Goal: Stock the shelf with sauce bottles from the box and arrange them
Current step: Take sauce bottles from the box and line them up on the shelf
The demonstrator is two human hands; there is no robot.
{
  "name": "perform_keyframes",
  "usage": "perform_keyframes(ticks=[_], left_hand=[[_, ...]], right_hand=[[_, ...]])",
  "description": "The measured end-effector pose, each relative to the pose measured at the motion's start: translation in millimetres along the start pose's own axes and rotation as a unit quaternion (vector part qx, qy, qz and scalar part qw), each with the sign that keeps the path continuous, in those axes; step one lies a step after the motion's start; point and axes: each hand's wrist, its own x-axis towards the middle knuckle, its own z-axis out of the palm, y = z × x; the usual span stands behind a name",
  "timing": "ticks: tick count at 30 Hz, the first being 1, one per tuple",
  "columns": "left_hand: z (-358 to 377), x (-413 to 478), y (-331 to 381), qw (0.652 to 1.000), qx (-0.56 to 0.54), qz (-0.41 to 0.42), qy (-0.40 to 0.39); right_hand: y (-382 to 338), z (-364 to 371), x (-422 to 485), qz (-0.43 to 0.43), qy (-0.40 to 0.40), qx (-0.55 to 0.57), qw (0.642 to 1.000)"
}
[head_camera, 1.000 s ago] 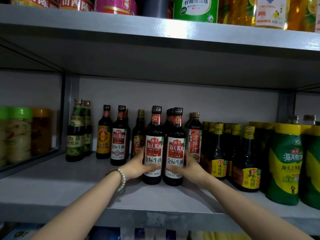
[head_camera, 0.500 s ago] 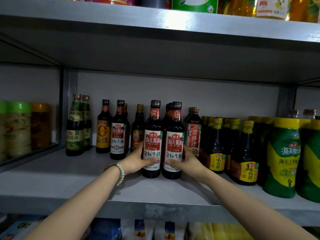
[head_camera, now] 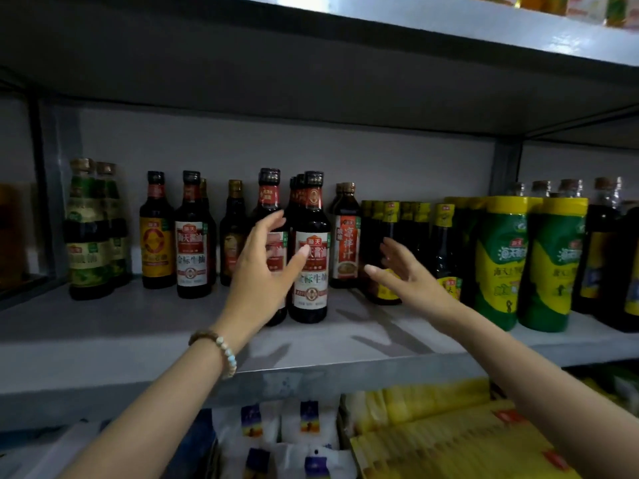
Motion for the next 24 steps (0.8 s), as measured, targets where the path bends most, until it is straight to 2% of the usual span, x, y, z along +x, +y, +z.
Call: perform_keyframes(ticks=[7,12,16,20,24], left_hand=[[72.0,-32.9,51.8,0.984,-0.038,0.106,-0.136],[155.2,-81.4,96.1,0.949,-0.112,0.159,-0.249],[232.1,-145.5,117.9,0.919,-0.108,0.187,-0.33],[314.7,-226.1,99.1,0.883,-0.057,0.151,-0.441],[376.2,-320.5,52.8,0.848,-0.009,0.076,-0.525]], right_hand=[[-8.2,-88.0,-92.3,-0.006,0.115,-0.146,0.983],[8.5,-156.5,-192.3,0.06,0.169,-0.246,0.953],[47.1,-203.4,-276.9,0.135,0.184,-0.269,0.936],[115.4,-227.5,-368.4,0.253,0.202,-0.282,0.903],[196.1,-224.8,-455.2,0.363,0.189,-0.246,0.879]])
